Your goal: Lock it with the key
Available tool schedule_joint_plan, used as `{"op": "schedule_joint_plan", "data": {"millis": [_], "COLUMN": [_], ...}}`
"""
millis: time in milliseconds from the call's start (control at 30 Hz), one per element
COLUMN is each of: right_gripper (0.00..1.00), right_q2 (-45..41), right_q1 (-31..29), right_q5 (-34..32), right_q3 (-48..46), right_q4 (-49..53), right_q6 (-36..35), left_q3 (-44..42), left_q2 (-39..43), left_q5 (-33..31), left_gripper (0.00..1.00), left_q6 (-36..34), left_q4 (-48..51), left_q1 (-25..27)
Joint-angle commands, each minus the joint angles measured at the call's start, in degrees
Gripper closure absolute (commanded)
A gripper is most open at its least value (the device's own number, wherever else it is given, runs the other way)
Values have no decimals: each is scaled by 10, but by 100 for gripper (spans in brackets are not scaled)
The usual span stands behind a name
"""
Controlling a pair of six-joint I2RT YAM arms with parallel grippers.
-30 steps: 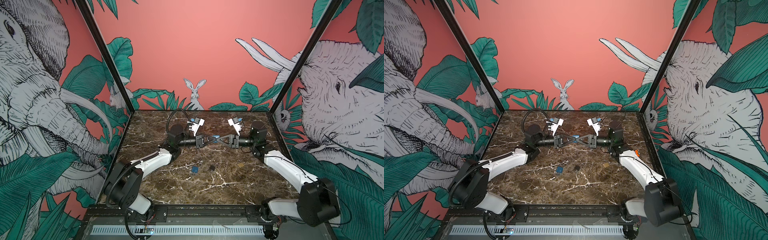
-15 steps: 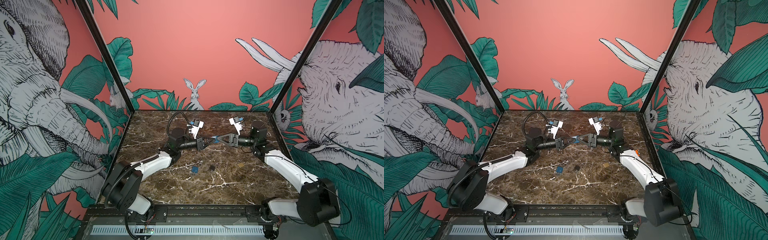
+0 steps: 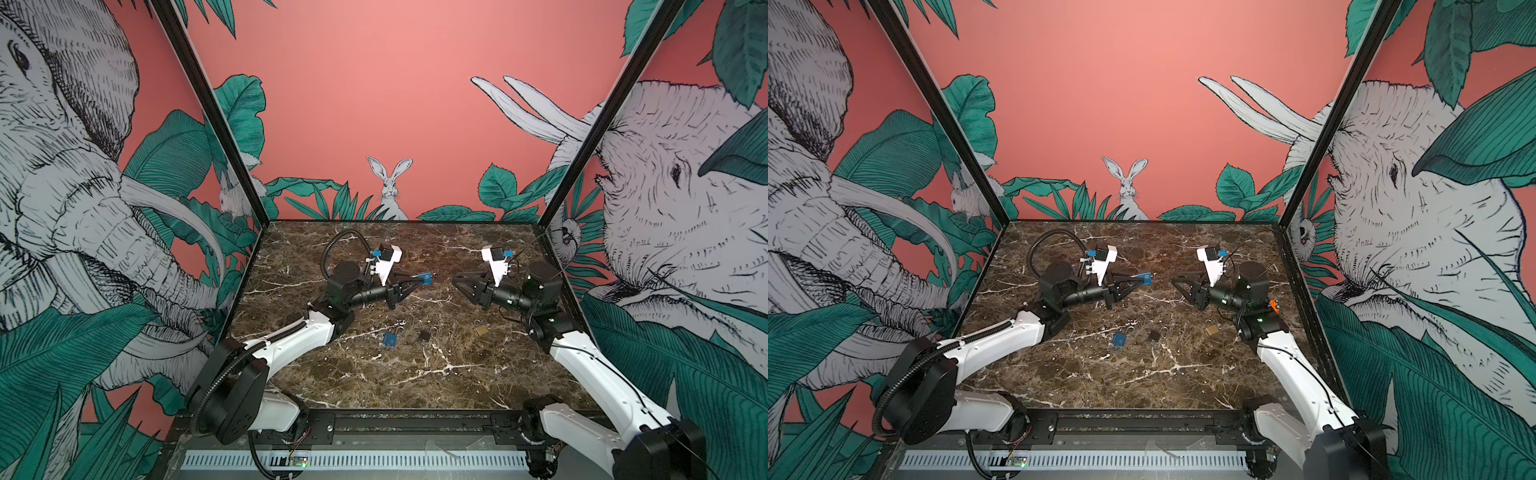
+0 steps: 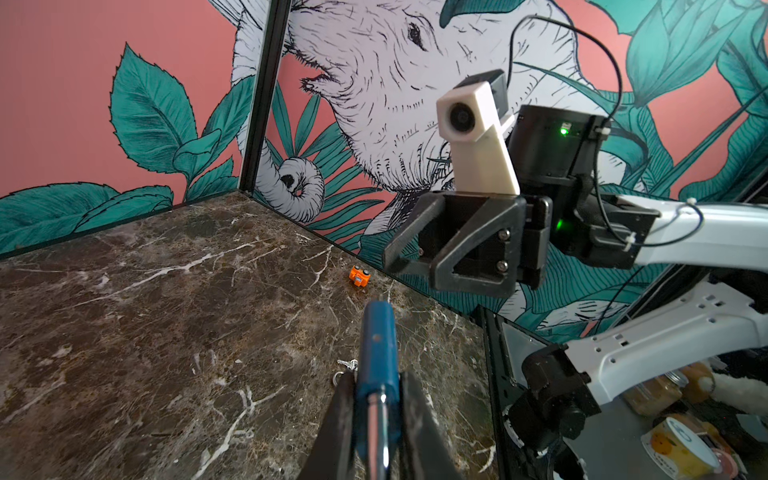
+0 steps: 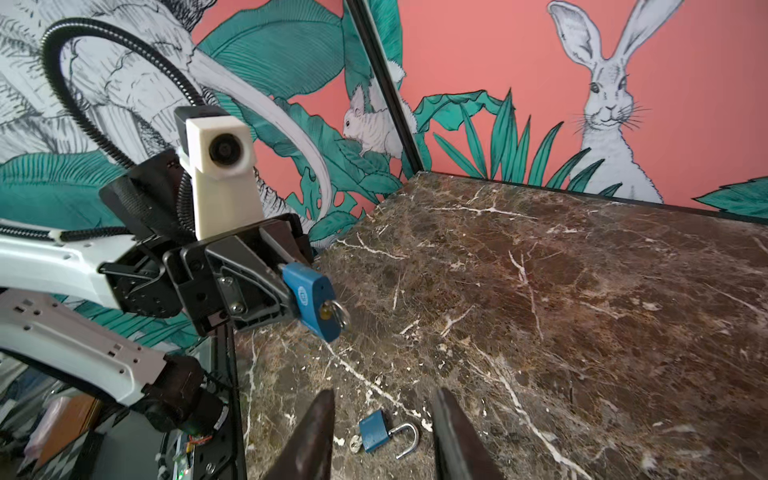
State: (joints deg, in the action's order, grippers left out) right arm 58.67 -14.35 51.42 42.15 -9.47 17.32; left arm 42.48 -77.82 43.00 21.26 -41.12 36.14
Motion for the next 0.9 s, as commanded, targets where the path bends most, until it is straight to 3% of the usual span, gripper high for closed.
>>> {"op": "schedule_joint_plan", "data": {"millis": [0, 100, 333, 567, 867], "right_gripper": [64, 68, 73, 75, 78], "right_q2": [25, 35, 12, -20, -28], "right_q1": [4, 4, 1, -18, -36], "right_q5": [99, 156, 177, 147, 122], "right_q3": [53, 55, 49, 39, 35], "right_q4": [37, 1, 13, 38, 59], "right_q6": [-40, -26, -43, -74, -99], "left_q3": [-3, -6, -5, 32, 38], "left_q2": [32, 39, 36, -27, -31], "left_q5": [50, 70, 130, 217, 217], "left_gripper": [100, 100, 100, 100, 100], "left_q6": [-46, -60, -48, 117, 121], "left_q4": [-37, -30, -66, -197, -187], "left_q1": [-4, -6, -7, -14, -13]}}
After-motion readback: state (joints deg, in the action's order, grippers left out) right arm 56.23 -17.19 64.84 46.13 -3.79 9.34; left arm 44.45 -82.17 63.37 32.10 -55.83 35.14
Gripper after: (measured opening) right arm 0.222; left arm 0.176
